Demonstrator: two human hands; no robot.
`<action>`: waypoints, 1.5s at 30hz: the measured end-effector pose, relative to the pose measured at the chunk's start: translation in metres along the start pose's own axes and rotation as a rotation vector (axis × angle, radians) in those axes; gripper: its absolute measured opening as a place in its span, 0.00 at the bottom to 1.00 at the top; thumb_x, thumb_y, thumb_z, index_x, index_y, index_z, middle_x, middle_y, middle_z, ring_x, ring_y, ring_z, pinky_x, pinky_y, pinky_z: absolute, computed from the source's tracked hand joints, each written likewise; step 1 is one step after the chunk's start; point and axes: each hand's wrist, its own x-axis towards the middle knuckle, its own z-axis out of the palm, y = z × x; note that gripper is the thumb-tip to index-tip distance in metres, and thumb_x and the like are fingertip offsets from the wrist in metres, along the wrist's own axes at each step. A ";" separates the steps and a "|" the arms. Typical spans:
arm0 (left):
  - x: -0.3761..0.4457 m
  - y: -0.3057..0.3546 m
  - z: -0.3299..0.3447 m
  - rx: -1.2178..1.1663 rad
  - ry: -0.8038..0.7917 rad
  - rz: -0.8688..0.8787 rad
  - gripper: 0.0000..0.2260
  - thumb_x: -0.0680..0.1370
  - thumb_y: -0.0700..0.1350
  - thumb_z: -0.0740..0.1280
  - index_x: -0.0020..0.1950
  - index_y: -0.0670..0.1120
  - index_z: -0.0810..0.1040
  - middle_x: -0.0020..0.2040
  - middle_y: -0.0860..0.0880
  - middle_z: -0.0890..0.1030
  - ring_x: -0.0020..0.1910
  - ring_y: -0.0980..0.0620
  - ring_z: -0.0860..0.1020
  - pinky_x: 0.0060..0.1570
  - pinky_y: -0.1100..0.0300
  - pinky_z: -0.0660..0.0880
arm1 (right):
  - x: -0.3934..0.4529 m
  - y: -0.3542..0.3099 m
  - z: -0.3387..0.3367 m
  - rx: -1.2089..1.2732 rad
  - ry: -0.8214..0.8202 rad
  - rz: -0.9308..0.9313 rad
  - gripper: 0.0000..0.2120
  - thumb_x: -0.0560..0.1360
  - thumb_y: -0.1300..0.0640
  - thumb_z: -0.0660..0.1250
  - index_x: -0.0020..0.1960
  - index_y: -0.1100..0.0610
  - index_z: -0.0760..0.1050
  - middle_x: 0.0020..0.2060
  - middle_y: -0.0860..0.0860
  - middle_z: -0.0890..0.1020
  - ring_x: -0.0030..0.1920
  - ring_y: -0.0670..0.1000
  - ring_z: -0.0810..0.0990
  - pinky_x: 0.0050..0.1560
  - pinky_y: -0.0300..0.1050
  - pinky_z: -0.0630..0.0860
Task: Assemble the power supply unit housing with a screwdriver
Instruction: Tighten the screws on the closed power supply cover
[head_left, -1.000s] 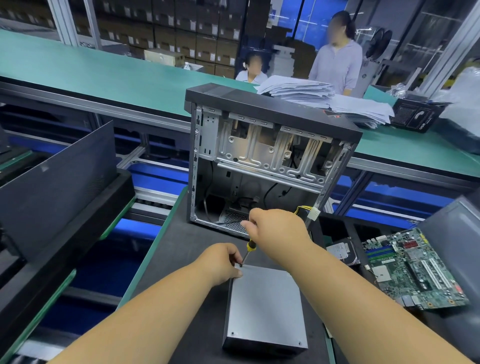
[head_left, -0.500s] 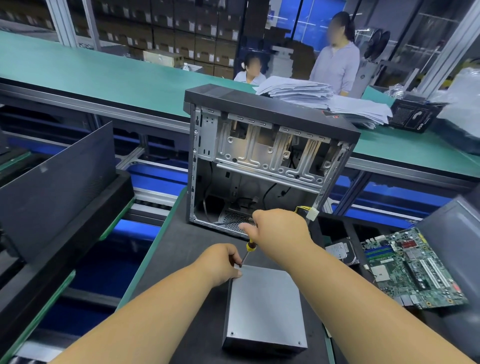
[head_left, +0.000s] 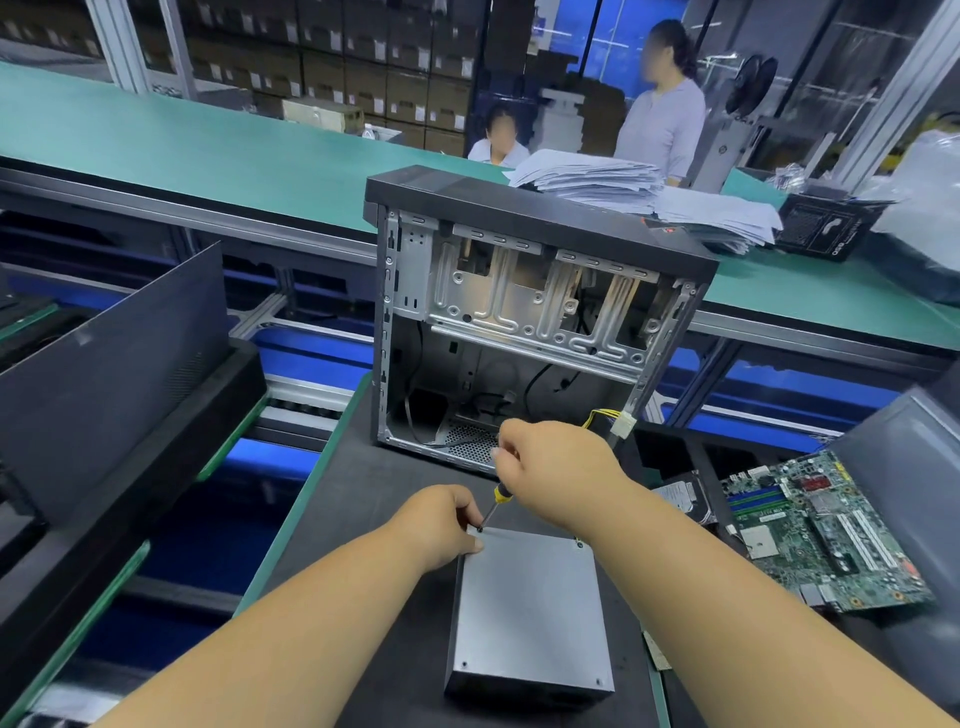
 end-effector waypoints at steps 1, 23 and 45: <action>0.000 0.000 0.000 0.000 -0.001 0.003 0.10 0.69 0.44 0.77 0.39 0.54 0.77 0.35 0.55 0.76 0.33 0.56 0.73 0.37 0.64 0.71 | -0.001 0.000 -0.002 0.051 -0.015 -0.005 0.07 0.79 0.48 0.57 0.46 0.51 0.67 0.35 0.48 0.74 0.37 0.52 0.73 0.30 0.44 0.61; -0.003 0.001 0.000 -0.025 0.010 -0.023 0.10 0.70 0.44 0.77 0.41 0.53 0.77 0.37 0.53 0.77 0.35 0.55 0.74 0.38 0.64 0.73 | 0.008 -0.005 -0.005 0.055 -0.016 -0.048 0.10 0.81 0.47 0.59 0.53 0.53 0.72 0.40 0.50 0.77 0.43 0.54 0.77 0.36 0.46 0.69; -0.006 0.003 -0.001 -0.001 0.009 -0.023 0.10 0.70 0.45 0.77 0.40 0.55 0.77 0.39 0.53 0.79 0.38 0.54 0.76 0.45 0.58 0.77 | 0.010 0.004 0.004 0.148 -0.055 0.007 0.07 0.81 0.48 0.60 0.48 0.51 0.66 0.36 0.48 0.74 0.37 0.51 0.74 0.33 0.46 0.68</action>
